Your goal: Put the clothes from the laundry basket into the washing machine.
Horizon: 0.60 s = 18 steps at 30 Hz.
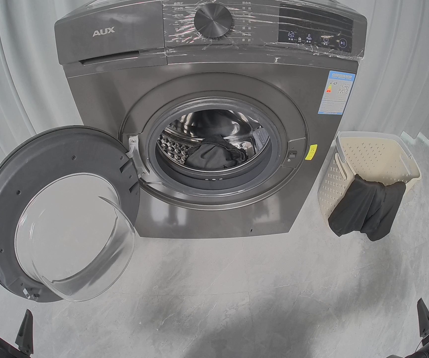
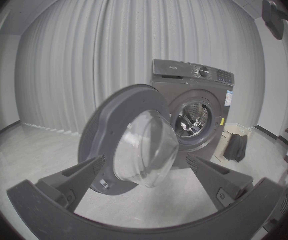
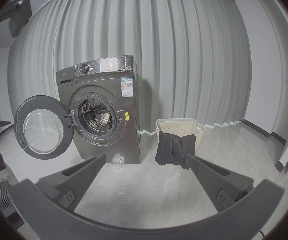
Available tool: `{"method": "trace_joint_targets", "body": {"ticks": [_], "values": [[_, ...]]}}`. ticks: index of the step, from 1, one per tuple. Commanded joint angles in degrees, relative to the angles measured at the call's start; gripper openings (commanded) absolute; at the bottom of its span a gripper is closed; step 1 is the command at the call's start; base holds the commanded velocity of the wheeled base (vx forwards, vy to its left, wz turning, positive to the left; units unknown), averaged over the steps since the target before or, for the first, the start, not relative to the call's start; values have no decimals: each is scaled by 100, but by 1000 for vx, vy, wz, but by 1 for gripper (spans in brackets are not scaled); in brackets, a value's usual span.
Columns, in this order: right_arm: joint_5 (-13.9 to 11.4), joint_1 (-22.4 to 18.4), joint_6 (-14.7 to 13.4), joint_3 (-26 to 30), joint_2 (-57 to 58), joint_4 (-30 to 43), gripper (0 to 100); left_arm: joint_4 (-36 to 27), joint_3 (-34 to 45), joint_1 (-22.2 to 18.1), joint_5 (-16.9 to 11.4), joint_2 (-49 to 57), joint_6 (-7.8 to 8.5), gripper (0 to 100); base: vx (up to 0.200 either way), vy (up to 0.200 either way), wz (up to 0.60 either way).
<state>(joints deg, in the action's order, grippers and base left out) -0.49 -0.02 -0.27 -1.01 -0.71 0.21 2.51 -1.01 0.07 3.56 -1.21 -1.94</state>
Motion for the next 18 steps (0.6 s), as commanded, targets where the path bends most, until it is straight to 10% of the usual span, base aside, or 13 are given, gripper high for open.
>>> {"method": "trace_joint_targets", "body": {"ticks": [1, 18], "values": [[-4, 2, -8, 101, 71, -12, 100, -251, 101, 1, -242, 121, 18, 100, 0, 0, 0], [-4, 2, 9, 101, 71, -12, 100, -260, 92, 10, -259, 121, -26, 100, 0, -165, 0]]}}
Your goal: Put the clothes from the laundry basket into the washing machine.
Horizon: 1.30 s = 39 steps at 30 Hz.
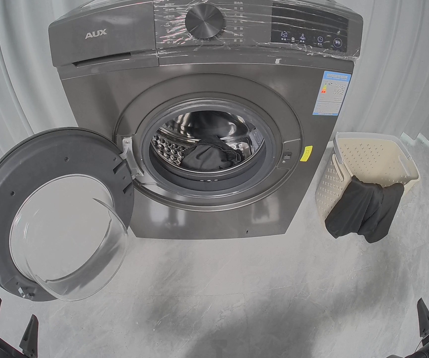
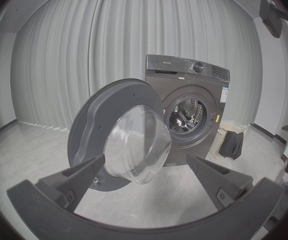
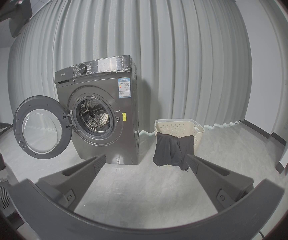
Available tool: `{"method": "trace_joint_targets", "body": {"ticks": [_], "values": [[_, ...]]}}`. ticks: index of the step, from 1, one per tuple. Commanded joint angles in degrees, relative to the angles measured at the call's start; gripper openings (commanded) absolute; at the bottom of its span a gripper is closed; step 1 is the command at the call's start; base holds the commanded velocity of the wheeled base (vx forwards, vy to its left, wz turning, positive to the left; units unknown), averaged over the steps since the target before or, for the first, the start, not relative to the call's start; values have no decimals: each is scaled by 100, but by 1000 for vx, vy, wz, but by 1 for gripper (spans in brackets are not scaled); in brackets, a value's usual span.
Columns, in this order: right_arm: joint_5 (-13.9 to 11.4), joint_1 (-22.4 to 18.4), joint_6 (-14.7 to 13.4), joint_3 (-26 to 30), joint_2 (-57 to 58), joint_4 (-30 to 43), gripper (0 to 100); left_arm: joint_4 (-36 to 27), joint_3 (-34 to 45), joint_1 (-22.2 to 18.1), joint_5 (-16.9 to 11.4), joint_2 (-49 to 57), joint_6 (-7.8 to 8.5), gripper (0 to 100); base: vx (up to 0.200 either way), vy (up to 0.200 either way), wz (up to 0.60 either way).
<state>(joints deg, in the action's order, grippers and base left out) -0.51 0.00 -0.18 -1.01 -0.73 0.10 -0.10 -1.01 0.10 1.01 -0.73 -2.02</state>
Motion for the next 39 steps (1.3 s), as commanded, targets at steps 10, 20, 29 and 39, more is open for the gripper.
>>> {"method": "trace_joint_targets", "body": {"ticks": [10, 20, 29, 39], "values": [[-2, 0, 1, 101, 73, -1, 100, 1, 92, -1, -5, 64, -9, 100, 0, -200, 0], [-2, 0, 1, 101, 73, -1, 100, 1, 92, -1, 4, 64, 0, 100, 0, -200, 0], [-2, 0, 1, 101, 73, -1, 100, 1, 92, 8, -5, 64, -9, 100, 0, -200, 0], [-2, 0, 1, 101, 73, -1, 100, 1, 92, 8, 4, 64, -9, 100, 0, -200, 0]]}}
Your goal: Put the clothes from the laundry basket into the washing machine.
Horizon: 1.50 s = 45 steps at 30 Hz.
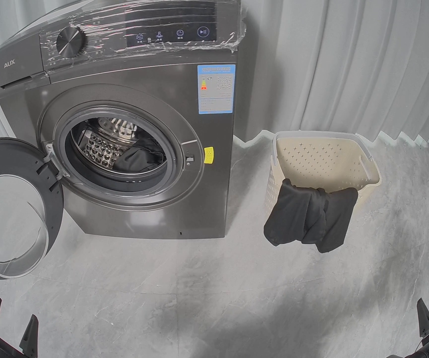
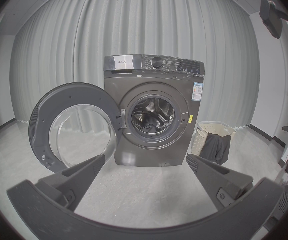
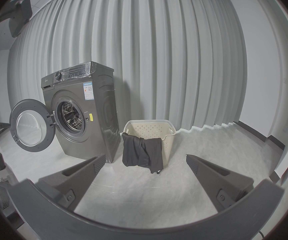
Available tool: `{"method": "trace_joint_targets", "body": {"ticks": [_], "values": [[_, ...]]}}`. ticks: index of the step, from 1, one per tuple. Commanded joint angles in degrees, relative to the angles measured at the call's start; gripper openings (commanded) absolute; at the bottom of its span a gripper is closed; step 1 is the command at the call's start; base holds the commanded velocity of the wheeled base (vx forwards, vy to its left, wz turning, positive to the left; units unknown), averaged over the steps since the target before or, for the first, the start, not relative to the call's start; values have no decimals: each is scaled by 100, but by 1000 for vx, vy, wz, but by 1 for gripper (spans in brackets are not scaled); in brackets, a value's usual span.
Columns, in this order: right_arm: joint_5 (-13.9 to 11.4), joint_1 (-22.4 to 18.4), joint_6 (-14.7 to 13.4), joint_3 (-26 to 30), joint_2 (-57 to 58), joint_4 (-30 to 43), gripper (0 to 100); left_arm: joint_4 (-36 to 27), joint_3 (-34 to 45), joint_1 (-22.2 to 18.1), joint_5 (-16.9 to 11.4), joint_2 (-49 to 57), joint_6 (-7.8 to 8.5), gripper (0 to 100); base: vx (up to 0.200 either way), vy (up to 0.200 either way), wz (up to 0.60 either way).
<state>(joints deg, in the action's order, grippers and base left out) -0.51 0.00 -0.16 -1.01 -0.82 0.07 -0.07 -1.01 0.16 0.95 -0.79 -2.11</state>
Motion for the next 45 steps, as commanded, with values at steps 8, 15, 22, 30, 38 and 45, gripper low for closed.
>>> {"method": "trace_joint_targets", "body": {"ticks": [8, 15, 22, 30, 38, 45], "values": [[-2, 0, -2, 101, 82, 1, 100, -1, 92, 2, 10, 70, 0, 100, 0, -200, 0], [-2, 0, -2, 101, 82, 1, 100, -1, 92, 2, 10, 70, 0, 100, 0, -200, 0], [-10, -9, 7, 101, 82, 1, 100, -1, 92, 2, 2, 70, 0, 100, 0, -200, 0], [34, -26, -28, 101, 82, 10, 100, -1, 92, 2, 2, 70, -9, 100, 0, 0, 0], [122, -35, -63, 101, 82, 10, 100, -1, 92, 2, 2, 70, -9, 100, 0, 0, 0], [95, -26, -28, -75, 82, -174, 100, -1, 92, 2, 2, 70, -9, 100, 143, 0, 0]]}}
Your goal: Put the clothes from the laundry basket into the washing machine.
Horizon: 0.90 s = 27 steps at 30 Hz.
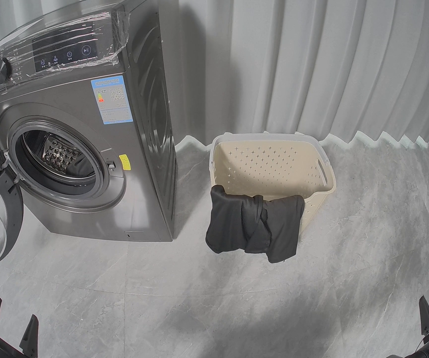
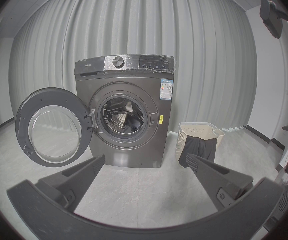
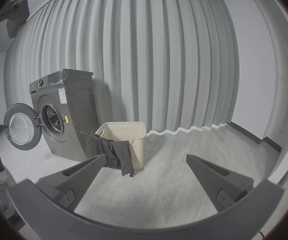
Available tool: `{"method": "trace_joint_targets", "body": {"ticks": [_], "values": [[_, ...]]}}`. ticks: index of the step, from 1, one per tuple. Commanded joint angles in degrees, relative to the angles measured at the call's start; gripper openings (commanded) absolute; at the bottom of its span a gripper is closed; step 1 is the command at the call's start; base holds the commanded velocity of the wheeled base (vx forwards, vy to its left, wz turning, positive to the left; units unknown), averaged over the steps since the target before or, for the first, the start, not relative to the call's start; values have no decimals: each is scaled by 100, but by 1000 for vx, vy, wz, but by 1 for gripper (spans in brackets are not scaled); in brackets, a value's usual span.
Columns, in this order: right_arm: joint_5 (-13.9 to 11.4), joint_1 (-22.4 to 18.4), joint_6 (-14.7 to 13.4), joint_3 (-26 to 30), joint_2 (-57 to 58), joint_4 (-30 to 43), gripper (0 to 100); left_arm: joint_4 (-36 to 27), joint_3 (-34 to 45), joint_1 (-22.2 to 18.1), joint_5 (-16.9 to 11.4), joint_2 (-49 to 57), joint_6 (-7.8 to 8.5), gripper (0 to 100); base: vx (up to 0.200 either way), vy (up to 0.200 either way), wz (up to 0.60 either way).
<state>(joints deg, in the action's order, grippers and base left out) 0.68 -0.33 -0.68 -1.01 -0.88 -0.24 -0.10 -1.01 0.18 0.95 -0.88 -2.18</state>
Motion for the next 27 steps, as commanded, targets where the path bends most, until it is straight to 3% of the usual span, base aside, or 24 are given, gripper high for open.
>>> {"method": "trace_joint_targets", "body": {"ticks": [1, 2, 3, 9, 14, 22, 27], "values": [[2, 15, -2, -426, 88, -283, 100, 1, 92, -1, 2, 79, -2, 100, 200, 0, 0], [2, 15, -11, -479, 88, -283, 100, 1, 92, -1, 2, 79, -2, 100, 0, 0, 0], [-68, 50, -90, -1129, -176, -257, 100, 1, 92, -1, 2, 79, 7, 100, 0, 0, 0], [-376, 639, -696, -1323, -1881, 7, 100, 1, 92, -1, 2, 79, 16, 100, 0, 0, 0], [-393, 762, -573, -1507, -3261, -213, 100, 1, 92, -1, 2, 88, 16, 100, 0, -40, 0], [-1061, 885, -591, -1745, -5186, -837, 100, 1, 92, -1, 2, 88, 16, 100, 0, -200, 0], [-1299, 903, -723, -1736, -6091, -1250, 100, 1, 92, -1, 2, 88, 25, 100, 0, -120, 0]]}}
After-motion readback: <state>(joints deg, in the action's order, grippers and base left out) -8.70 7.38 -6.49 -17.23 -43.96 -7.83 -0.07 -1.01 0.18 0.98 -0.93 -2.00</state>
